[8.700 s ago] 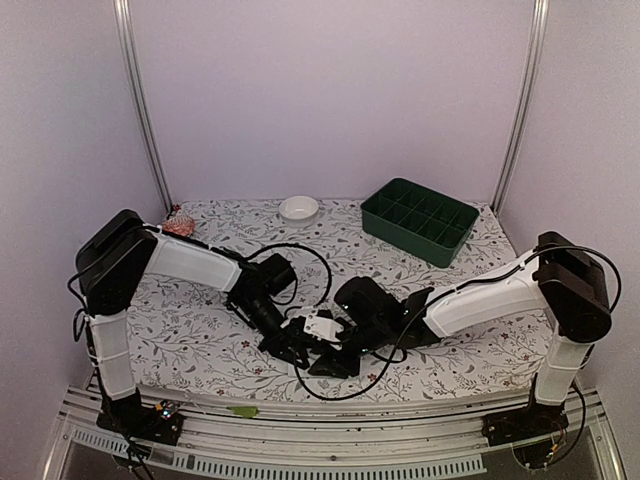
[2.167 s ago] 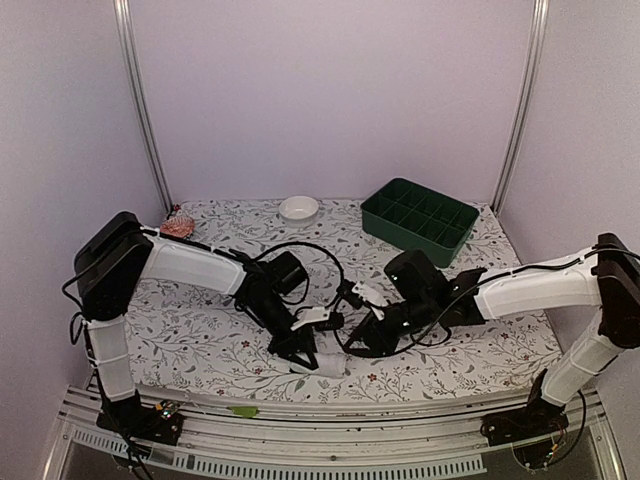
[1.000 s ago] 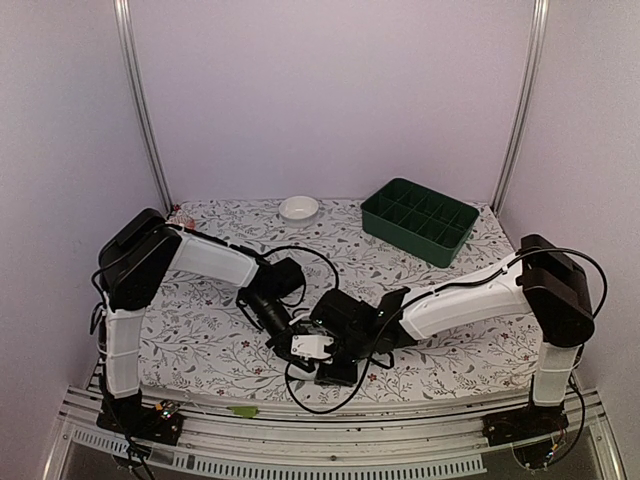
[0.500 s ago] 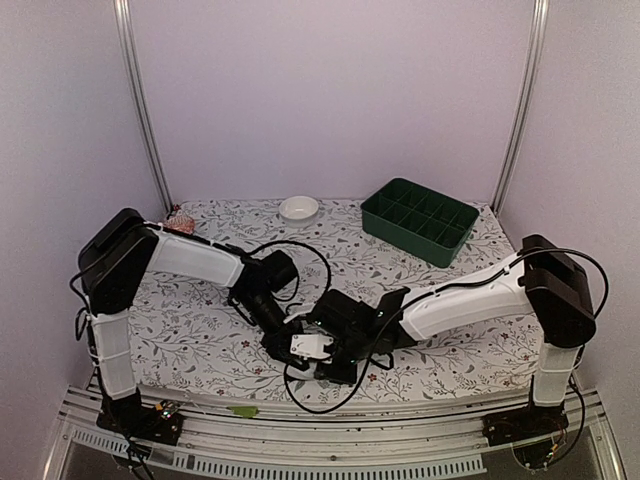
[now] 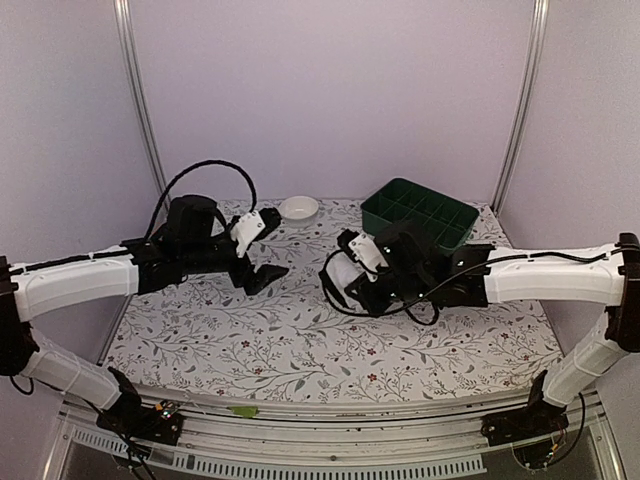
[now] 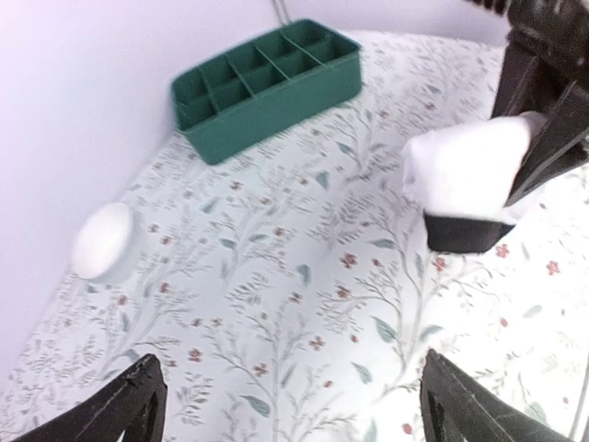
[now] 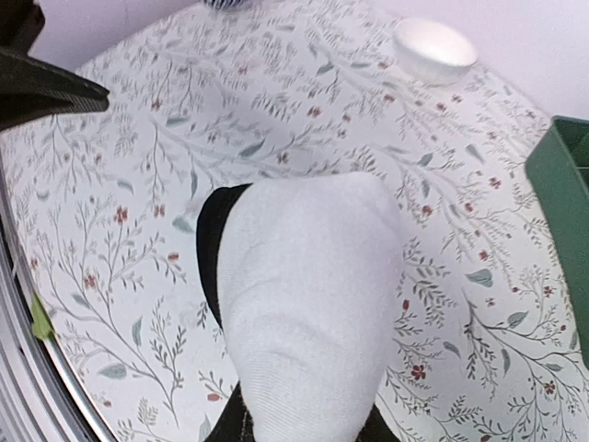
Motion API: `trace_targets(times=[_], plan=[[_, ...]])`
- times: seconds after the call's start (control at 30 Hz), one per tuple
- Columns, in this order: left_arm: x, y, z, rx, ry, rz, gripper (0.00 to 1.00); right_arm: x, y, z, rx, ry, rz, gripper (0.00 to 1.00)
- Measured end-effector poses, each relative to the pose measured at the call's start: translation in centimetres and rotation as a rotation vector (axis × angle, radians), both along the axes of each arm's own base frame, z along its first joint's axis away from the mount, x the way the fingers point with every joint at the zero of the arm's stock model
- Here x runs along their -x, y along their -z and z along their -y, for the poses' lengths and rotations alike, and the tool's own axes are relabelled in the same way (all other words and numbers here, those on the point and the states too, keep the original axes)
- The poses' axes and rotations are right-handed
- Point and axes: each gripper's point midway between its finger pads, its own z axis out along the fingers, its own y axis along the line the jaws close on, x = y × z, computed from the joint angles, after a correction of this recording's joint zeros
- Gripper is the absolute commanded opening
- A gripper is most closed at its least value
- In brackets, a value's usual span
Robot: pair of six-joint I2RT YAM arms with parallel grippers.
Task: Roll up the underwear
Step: Place the underwear in the storage box.
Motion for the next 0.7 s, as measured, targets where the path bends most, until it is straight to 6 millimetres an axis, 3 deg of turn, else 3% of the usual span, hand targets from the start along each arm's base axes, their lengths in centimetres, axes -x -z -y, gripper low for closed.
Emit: trace_targets(times=[0.17,0.23,0.37,0.53,0.7], plan=[[-2.2,-4.3,-1.8,0.075,-0.154,0.137,0.96,-3.5,-6.4,2.9,-0.181,0.228,0.035,0.0],[-2.9,-4.7,-2.1,0.073,-0.198,0.138,0.96,-6.8,-8.4,5.1,-0.238,0.352,0.004,0.0],[-4.6,-5.2,-1.7,0.059,-0.25,0.112,0.96,-13.7,-11.5,11.5,-0.321,0.637,-0.051,0.0],[-5.5,-3.5,-2.1,0.027,-0.312,0.055,0.96,-18.8,-10.3,18.8,-0.301,0.969,-0.181,0.0],[-5.5,-2.4,-2.7,0.013,-0.346,0.026,0.96,-21.5,-5.2,24.0,-0.22,1.274,-0.356,0.0]])
